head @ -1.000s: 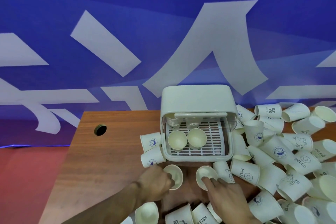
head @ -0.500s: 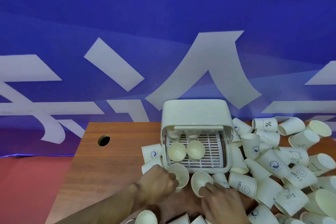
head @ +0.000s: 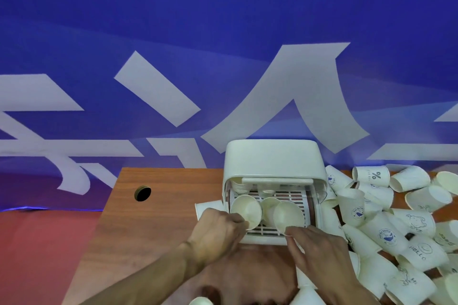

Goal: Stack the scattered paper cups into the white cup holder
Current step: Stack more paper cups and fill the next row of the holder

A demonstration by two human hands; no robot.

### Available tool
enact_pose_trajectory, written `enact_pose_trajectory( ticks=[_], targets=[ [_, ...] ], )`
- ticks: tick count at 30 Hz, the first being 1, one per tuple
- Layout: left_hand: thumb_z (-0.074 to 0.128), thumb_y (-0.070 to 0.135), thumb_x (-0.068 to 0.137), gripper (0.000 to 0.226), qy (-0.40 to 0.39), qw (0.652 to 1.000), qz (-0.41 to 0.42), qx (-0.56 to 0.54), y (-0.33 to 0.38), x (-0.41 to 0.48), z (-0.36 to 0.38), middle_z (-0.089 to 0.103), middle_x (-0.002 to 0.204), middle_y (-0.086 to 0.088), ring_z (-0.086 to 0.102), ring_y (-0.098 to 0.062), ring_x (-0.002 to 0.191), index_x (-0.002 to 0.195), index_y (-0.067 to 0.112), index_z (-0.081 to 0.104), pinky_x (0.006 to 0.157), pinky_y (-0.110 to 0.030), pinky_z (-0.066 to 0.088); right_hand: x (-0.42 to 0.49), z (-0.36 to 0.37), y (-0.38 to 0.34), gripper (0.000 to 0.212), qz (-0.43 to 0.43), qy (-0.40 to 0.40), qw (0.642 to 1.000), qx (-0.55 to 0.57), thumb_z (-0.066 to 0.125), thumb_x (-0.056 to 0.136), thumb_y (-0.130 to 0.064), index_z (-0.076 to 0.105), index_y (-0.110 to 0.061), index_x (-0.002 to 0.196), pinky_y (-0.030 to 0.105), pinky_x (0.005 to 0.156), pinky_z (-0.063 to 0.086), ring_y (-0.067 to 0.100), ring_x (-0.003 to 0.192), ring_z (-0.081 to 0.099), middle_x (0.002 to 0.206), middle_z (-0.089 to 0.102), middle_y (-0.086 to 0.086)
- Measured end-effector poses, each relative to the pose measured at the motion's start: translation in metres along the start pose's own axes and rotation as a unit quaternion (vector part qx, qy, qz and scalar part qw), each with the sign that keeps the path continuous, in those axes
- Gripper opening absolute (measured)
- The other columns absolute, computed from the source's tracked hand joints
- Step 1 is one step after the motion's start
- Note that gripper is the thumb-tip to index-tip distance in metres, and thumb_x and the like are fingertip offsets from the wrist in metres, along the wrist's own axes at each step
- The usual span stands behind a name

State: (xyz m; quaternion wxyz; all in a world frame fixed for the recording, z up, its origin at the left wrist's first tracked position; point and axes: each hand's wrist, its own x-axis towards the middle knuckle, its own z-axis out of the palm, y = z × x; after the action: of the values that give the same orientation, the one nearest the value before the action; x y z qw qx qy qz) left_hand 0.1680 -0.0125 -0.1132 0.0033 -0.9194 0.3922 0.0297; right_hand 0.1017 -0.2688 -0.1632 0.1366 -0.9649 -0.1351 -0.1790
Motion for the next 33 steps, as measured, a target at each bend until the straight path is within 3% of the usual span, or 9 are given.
enact_pose_trajectory(
  ticks=[4,13,19,23,26,33],
  targets=[
    [0.065,0.021,0.072,0.019,0.005,1.000,0.000,-0.001,-0.003,0.008,0.004,0.052,0.055,0.003,0.049,-0.020,0.040,0.058,0.021,0.051,0.035,-0.022,0.035,0.014,0.008,0.003,0.008,-0.018,-0.013,1.000,-0.016,0.064,0.088,-0.021,0.063,-0.028,0.084,0.027,0.045,0.037,0.009,0.061,0.052,0.067,0.059,-0.011],
    [0.068,0.026,0.073,0.017,-0.074,0.997,0.014,0.014,-0.011,0.010,0.027,0.054,0.058,0.005,0.052,-0.018,0.043,0.060,0.023,0.057,0.037,-0.021,0.031,0.025,0.031,0.001,0.018,0.002,-0.117,0.993,-0.028,0.075,0.075,-0.014,0.062,-0.027,0.075,0.029,0.041,0.040,0.012,0.059,0.055,0.061,0.059,-0.010],
    [0.049,0.025,0.099,0.013,-0.144,0.989,-0.005,0.033,-0.011,0.031,0.052,0.063,0.093,0.000,0.062,-0.025,0.083,0.096,0.024,0.061,0.053,-0.031,0.036,0.029,0.041,0.001,0.015,0.008,-0.166,0.986,-0.005,0.080,0.078,-0.029,0.065,-0.030,0.074,0.026,0.041,0.041,0.011,0.061,0.060,0.064,0.063,-0.013],
    [0.043,0.034,0.101,0.028,-0.176,0.983,0.003,0.044,-0.010,0.042,0.061,0.066,0.096,-0.005,0.063,-0.030,0.084,0.098,0.018,0.067,0.055,-0.033,0.033,0.027,0.055,0.002,0.012,0.037,-0.240,0.970,-0.019,0.076,0.079,-0.030,0.065,-0.029,0.076,0.026,0.048,0.046,0.011,0.069,0.062,0.070,0.066,-0.013],
    [0.046,0.027,0.099,0.024,-0.206,0.978,-0.014,0.044,-0.012,0.048,0.065,0.068,0.095,-0.008,0.064,-0.030,0.084,0.096,0.017,0.068,0.057,-0.033,0.033,0.026,0.063,0.002,0.004,0.075,-0.276,0.958,-0.016,0.065,0.088,-0.032,0.064,-0.031,0.084,0.027,0.055,0.047,0.010,0.079,0.061,0.080,0.069,-0.015],
    [0.048,0.011,0.092,0.021,-0.236,0.970,-0.024,0.045,-0.010,0.056,0.067,0.068,0.092,-0.010,0.066,-0.033,0.082,0.096,0.013,0.069,0.058,-0.033,0.039,0.026,0.063,-0.002,0.022,0.072,-0.300,0.951,-0.026,0.086,0.062,-0.031,0.065,-0.032,0.068,0.022,0.042,0.036,0.009,0.065,0.060,0.063,0.065,-0.017]
  ],
)
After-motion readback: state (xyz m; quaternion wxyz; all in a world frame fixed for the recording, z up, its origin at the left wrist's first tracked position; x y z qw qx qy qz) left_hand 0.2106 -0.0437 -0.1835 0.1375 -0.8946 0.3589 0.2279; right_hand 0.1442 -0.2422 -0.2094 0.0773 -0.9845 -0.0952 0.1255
